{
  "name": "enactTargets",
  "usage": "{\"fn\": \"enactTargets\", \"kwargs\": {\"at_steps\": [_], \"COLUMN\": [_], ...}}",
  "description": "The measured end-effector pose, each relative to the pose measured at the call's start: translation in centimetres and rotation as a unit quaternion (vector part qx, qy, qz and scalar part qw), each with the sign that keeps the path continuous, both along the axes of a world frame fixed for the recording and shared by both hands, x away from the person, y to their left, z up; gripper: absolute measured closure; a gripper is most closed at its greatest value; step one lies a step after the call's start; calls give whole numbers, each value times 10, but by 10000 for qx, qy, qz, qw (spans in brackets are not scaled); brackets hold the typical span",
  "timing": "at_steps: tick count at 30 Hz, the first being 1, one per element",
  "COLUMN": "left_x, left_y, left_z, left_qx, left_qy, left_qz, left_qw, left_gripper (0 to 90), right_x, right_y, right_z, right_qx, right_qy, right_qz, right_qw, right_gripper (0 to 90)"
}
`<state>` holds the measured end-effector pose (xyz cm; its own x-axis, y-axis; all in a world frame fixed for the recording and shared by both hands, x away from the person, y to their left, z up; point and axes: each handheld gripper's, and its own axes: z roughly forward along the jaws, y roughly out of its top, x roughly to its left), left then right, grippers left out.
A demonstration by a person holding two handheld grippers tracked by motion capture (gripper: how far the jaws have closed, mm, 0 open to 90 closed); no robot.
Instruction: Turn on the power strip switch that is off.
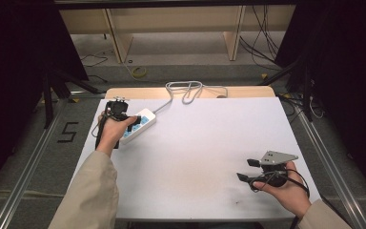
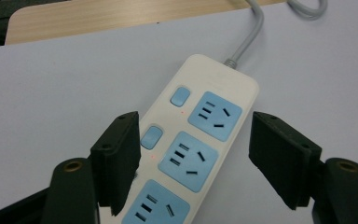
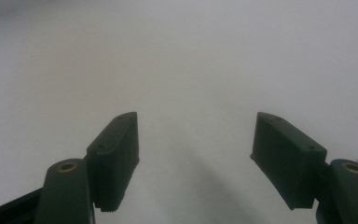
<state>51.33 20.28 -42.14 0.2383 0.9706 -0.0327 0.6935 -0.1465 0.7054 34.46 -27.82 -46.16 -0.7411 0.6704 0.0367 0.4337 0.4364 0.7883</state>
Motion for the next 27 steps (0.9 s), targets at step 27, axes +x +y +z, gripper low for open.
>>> {"fn": "enactTargets", "kwargs": {"at_steps": [27], "left_x": [-59], "left_y": [-20], "left_z": [5], "left_qx": [-214], "left_qy": [-386], "left_qz": [-838], "left_qw": [9955], "left_gripper": [267], "right_x": [0], "right_y": [0], "right_z": [1], "right_qx": [15], "right_qy": [-3], "right_qz": [-28], "right_qw": [10000], "right_gripper": [319]}}
